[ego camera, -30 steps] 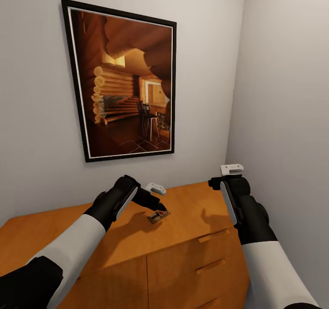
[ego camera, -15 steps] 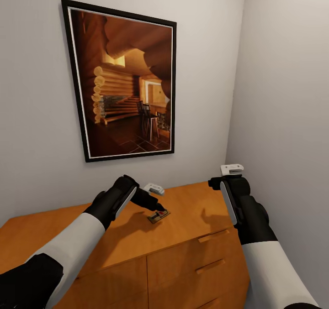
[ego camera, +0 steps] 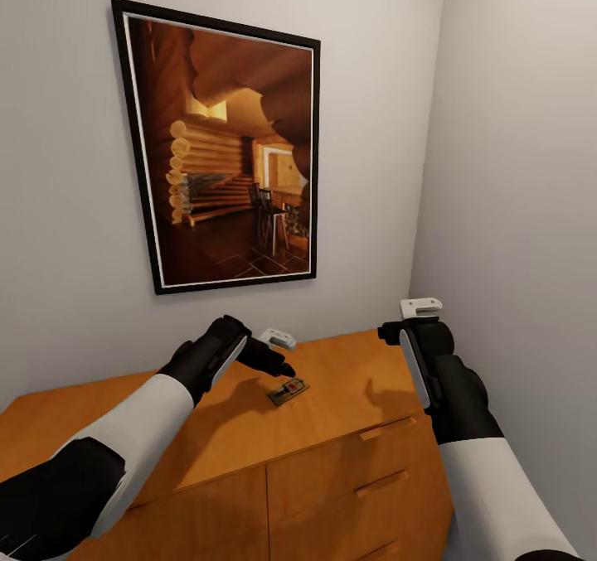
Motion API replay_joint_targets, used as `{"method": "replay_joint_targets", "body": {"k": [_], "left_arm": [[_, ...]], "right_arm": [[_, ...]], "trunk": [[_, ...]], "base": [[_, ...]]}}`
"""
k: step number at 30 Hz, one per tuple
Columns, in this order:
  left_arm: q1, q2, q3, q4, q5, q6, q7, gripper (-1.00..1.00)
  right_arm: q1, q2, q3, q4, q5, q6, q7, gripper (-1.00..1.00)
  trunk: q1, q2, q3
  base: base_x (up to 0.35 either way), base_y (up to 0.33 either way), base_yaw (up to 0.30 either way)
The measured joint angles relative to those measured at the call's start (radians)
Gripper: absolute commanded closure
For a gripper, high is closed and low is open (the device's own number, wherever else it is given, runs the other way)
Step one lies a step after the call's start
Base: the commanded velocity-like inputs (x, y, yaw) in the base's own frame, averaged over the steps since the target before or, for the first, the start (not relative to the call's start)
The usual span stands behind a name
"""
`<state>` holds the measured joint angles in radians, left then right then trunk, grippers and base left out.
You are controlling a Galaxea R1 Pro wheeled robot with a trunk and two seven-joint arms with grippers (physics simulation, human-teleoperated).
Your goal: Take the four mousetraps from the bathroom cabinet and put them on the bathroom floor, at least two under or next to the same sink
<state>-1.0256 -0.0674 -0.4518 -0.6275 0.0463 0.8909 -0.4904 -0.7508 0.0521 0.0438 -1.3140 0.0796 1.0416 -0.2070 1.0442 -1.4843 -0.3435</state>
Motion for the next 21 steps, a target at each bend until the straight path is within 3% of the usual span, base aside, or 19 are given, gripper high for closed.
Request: {"method": "replay_joint_targets", "body": {"k": [21], "left_arm": [[-0.009,-0.025,0.002,0.037,0.001,-0.037,0.000,-1.00]], "right_arm": [[0.000,-0.001,0.000,0.000,0.000,0.000,0.000,-1.00]], "trunk": [[0.000,0.000,0.000]], "base": [[0.000,0.000,0.000]]}}
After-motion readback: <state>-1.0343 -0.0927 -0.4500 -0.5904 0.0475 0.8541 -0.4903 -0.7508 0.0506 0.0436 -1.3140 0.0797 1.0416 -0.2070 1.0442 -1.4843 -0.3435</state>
